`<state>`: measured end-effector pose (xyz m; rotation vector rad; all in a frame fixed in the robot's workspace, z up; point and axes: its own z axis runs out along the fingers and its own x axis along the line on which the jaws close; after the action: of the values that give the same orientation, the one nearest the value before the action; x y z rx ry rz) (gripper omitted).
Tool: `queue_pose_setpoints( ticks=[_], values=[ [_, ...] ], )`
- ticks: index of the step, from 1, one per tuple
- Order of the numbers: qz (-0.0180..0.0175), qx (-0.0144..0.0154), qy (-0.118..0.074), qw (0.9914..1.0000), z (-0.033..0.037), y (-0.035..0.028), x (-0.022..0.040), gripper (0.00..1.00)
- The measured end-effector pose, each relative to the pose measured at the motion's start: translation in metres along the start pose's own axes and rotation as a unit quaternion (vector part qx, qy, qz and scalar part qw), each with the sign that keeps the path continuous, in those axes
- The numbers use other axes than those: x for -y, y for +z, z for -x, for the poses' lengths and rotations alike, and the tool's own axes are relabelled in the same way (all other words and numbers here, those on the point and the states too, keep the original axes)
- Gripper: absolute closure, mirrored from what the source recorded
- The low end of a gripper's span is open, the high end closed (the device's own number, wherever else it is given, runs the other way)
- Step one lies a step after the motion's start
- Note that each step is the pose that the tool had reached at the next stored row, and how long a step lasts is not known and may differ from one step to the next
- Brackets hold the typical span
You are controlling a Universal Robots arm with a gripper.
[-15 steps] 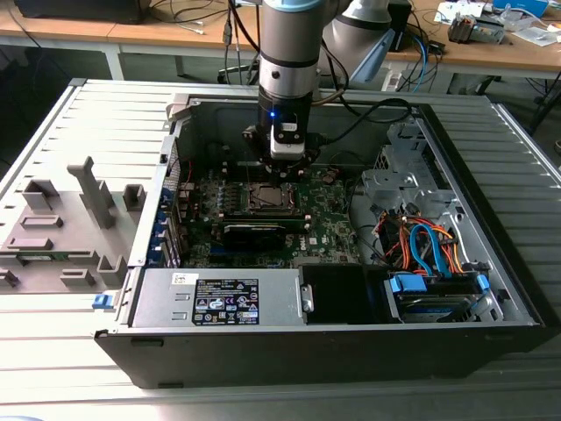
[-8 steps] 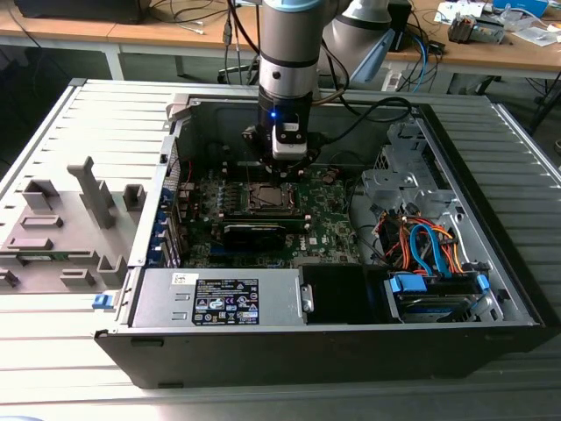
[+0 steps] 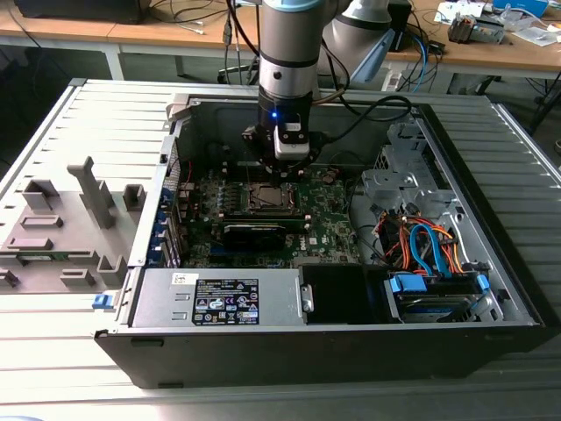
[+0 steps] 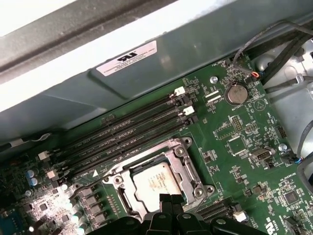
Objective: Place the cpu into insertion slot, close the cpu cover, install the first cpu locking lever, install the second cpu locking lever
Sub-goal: 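Install the first cpu locking lever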
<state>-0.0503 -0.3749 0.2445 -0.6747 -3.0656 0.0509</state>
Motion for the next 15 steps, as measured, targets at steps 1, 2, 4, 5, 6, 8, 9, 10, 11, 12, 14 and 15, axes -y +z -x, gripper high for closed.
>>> queue_pose_setpoints(
  ticks=[1, 2, 4, 5, 6, 8, 9, 10, 11, 12, 14, 15],
  values=[
    [0.0000, 0.0001, -0.002, 1.00000, 0.0000, 0.0000, 0.0000, 0.89],
    [0.0000, 0.0001, -0.004, 0.99999, 0.0000, 0.0000, 0.0000, 0.89],
    [0.0000, 0.0003, -0.008, 0.99997, 0.0000, 0.0000, 0.0000, 0.89],
    [0.0002, 0.0003, -0.011, 0.99994, 0.0000, 0.0000, 0.0000, 0.89],
    [0.0002, 0.0004, -0.014, 0.99990, 0.0000, 0.0000, 0.0000, 0.89],
    [0.0002, 0.0005, -0.018, 0.99983, 0.0000, 0.0000, 0.0000, 0.89],
    [0.0003, 0.0006, -0.020, 0.99979, 0.0000, 0.0000, 0.0000, 0.89],
    [0.0002, 0.0006, -0.022, 0.99976, 0.0000, 0.0000, 0.0000, 0.89],
    [0.0002, 0.0007, -0.024, 0.99972, 0.0000, 0.0000, 0.0000, 0.89],
    [0.0003, 0.0008, -0.026, 0.99967, 0.0000, 0.0000, 0.0000, 0.89],
    [0.0003, 0.0010, -0.032, 0.99947, 0.0000, 0.0000, 0.0000, 0.89],
    [0.0004, 0.0011, -0.036, 0.99936, 0.0000, 0.0000, 0.0000, 0.89]
  ],
)
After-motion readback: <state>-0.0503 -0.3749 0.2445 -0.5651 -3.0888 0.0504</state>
